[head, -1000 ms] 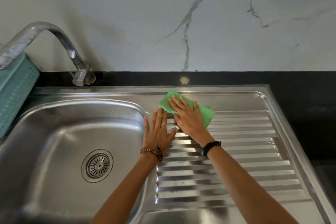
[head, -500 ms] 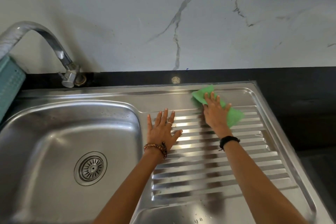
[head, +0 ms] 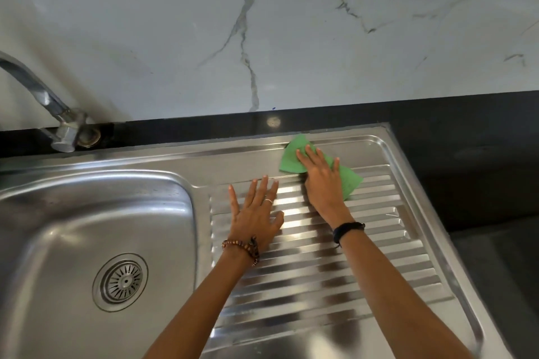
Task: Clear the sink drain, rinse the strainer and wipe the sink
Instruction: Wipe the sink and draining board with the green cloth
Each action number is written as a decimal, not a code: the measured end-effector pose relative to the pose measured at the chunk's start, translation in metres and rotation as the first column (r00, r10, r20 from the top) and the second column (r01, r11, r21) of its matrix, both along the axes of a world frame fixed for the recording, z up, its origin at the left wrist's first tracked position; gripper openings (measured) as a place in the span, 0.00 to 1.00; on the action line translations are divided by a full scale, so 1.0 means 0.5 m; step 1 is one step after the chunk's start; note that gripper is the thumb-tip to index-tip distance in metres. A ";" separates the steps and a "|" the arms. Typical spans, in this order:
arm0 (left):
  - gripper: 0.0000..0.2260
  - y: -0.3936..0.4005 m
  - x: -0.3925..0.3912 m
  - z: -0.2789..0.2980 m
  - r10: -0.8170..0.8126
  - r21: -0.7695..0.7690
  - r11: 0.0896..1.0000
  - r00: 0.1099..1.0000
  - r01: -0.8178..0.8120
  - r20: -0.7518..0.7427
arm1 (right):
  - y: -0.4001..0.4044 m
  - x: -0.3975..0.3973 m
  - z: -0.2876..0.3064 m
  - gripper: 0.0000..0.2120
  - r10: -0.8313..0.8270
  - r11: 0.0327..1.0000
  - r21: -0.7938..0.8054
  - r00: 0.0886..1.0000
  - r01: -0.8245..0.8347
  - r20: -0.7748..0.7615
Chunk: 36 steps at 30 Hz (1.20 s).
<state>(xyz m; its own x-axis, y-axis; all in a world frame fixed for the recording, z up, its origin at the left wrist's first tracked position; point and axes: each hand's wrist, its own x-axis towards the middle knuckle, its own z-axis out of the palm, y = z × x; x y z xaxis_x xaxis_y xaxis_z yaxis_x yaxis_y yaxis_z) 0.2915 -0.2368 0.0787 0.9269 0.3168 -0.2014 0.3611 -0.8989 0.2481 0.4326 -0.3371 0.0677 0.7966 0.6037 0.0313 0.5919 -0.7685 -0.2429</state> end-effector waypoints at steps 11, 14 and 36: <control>0.24 -0.078 0.077 0.000 -0.085 -0.151 0.986 0.995 0.077 -0.049 | -0.134 0.134 0.001 0.31 -0.210 0.977 -0.012 0.977 0.211 0.017; 0.24 -0.080 0.078 0.008 -0.086 -0.156 0.985 0.993 0.073 -0.083 | -0.143 0.148 0.001 0.30 -0.278 0.959 -0.041 0.960 0.280 0.036; 0.24 -0.085 0.082 0.043 -0.106 -0.153 0.985 0.986 0.086 -0.129 | -0.284 0.017 0.015 0.27 -0.388 0.897 -0.200 0.919 0.395 0.075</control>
<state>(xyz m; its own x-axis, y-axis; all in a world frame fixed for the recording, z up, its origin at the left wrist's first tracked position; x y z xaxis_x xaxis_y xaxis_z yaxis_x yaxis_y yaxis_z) 0.3325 -0.2793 0.1001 0.9123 0.1855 -0.3651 0.3144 -0.8886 0.3340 0.4409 -0.4792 0.0754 0.9705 0.2391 -0.0300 0.2379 -0.9705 -0.0392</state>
